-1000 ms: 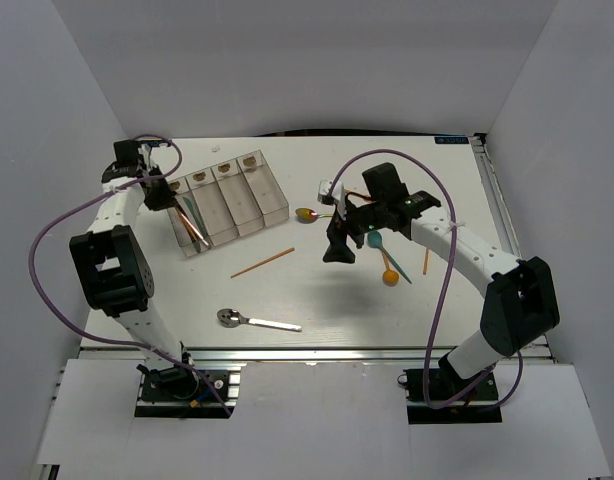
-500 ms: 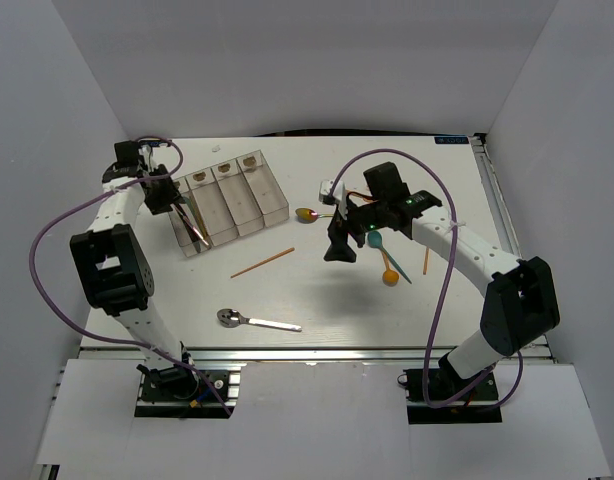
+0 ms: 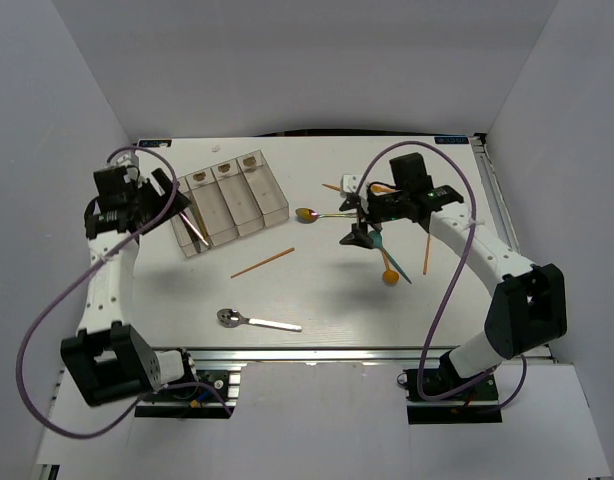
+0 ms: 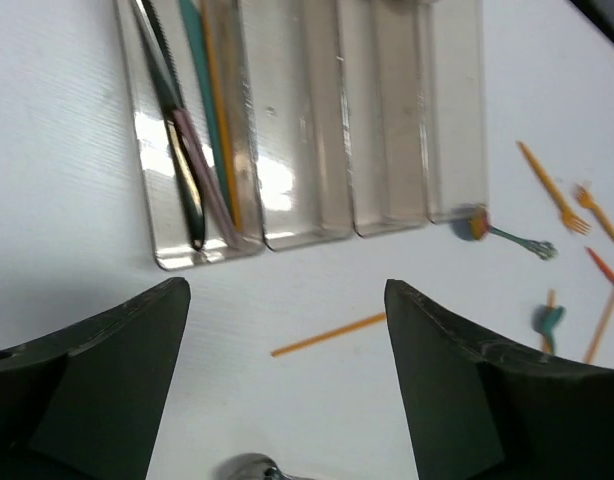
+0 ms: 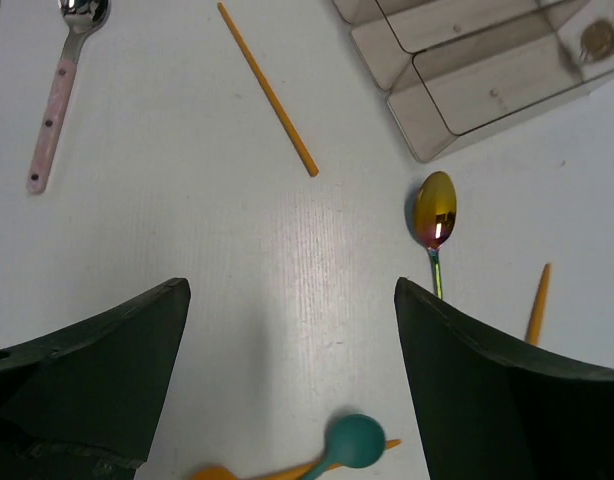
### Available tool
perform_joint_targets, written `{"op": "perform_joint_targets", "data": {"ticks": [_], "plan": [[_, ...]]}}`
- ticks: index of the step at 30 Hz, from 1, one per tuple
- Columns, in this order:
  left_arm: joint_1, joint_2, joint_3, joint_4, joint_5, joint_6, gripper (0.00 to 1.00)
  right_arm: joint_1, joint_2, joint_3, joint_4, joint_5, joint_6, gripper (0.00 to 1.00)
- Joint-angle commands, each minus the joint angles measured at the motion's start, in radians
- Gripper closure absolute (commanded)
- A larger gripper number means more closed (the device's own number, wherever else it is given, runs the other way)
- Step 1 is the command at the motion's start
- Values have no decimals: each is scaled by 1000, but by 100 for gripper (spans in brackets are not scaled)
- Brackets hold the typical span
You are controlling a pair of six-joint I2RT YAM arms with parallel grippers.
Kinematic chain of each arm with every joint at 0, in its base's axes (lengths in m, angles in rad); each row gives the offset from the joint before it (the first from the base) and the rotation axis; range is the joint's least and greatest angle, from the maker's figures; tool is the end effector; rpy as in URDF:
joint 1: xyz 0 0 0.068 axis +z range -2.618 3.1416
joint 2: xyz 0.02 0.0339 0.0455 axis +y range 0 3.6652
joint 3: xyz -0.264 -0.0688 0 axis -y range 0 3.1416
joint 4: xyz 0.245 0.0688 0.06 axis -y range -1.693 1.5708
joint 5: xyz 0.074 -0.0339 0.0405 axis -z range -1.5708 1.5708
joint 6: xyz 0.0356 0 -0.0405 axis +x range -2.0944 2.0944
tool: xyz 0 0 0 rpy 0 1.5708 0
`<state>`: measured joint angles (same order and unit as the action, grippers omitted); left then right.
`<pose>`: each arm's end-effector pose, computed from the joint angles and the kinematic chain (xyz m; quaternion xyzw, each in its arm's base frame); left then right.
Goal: Sort the eating utensils into containers
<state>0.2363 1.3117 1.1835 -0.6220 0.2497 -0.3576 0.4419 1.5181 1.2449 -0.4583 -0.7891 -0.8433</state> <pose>0.2766 0.0576 0.3229 -0.2187 0.8846 -0.1380 0.3881 0.2892 0.1648 0.3026 -0.6306 0.5811 0.2690 0.4386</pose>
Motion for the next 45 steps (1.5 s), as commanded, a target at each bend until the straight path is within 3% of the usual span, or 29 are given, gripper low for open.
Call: {"op": "perform_joint_targets", "data": {"ticks": [1,7,11,16,23,32,38,45], "plan": [[3,-138,-120,42,117,-86,10,-35,-30,11,-104,-214,-304,11],[1,-368,-396,110,223,-262,10,-49,17,66,-212,-164,-442,11],[3,-511,-504,131,255,-352,10,-74,51,99,-218,-108,-381,11],[3,-562,-591,146,287,-392,10,-121,100,133,-206,-49,-222,12],[1,-589,-633,165,290,-405,10,-207,122,110,-165,66,13,20],[3,-574,-660,232,324,-431,10,-267,177,42,-120,257,147,28],[3,-577,-654,237,307,-425,11,-275,244,24,-102,367,228,48],[1,-580,-645,240,303,-420,11,-273,280,-30,-45,422,243,49]]}}
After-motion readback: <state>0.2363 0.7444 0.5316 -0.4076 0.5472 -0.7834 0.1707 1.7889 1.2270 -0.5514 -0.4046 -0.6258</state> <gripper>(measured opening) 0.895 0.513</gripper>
